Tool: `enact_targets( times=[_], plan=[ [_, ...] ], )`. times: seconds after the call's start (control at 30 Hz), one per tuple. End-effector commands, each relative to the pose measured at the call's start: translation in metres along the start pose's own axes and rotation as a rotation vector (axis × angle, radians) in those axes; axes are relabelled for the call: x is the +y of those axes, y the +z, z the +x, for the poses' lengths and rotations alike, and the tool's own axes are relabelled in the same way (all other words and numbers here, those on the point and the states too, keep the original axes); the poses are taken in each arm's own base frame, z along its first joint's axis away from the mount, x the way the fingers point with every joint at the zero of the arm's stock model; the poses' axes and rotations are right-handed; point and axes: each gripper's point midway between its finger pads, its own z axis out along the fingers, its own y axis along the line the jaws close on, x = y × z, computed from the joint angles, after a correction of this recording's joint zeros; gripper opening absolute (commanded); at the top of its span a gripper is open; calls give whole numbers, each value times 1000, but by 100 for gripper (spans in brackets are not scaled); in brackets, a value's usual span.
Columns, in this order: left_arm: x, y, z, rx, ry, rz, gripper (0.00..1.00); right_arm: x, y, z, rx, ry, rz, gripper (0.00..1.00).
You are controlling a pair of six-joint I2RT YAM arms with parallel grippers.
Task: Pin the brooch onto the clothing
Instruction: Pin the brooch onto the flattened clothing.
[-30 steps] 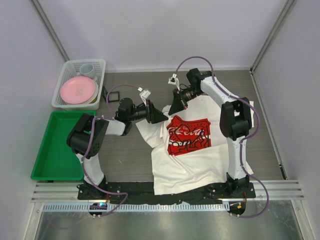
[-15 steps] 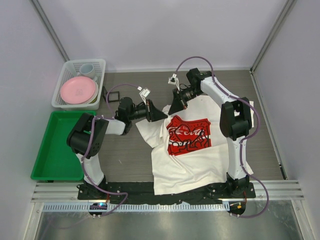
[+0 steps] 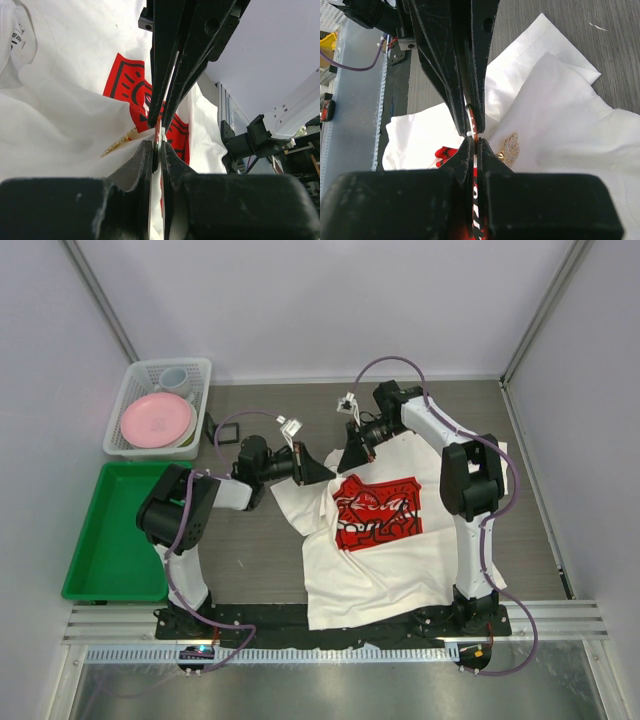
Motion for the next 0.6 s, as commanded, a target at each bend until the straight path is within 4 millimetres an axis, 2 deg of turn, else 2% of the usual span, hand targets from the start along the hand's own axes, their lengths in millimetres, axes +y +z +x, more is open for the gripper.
enact_targets(
  times=[0.0,0.2,0.57],
  plan=[
    [-3,7,-23,-52,48,12,10,31,-8,-26,-40,-121,-17,1],
    [-2,10,-21,-40,31,20,6,37,-9,-27,-39,-151,-17,1],
    [4,13,-19,-15,8,-4,5,49,-2,-35,-25,-234,-25,1]
  ],
)
